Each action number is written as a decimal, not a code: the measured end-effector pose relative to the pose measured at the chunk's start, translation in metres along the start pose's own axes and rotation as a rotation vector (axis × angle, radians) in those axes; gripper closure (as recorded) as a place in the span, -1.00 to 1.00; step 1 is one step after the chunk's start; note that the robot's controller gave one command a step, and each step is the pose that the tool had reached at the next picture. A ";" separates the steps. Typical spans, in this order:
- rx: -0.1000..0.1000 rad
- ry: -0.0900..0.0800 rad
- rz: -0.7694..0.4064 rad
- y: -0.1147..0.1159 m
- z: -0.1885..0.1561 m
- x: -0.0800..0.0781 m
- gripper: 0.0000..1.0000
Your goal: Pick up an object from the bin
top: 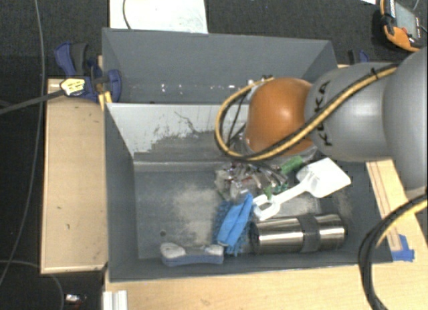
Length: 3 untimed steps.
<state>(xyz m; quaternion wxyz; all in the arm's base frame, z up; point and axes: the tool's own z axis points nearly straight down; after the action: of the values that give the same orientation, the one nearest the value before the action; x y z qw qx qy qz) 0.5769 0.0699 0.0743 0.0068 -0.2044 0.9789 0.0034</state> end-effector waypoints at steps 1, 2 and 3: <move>-0.001 0.003 0.003 0.000 -0.023 0.001 1.00; 0.000 -0.001 0.007 0.000 -0.042 0.000 1.00; 0.000 -0.003 0.010 0.000 -0.054 -0.001 1.00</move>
Offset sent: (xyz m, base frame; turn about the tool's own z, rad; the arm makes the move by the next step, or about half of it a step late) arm -0.0016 0.0000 0.0482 0.0016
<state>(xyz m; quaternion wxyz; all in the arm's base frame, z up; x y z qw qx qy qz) 0.5772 0.0700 0.1283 0.0085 -0.1996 0.9798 0.0036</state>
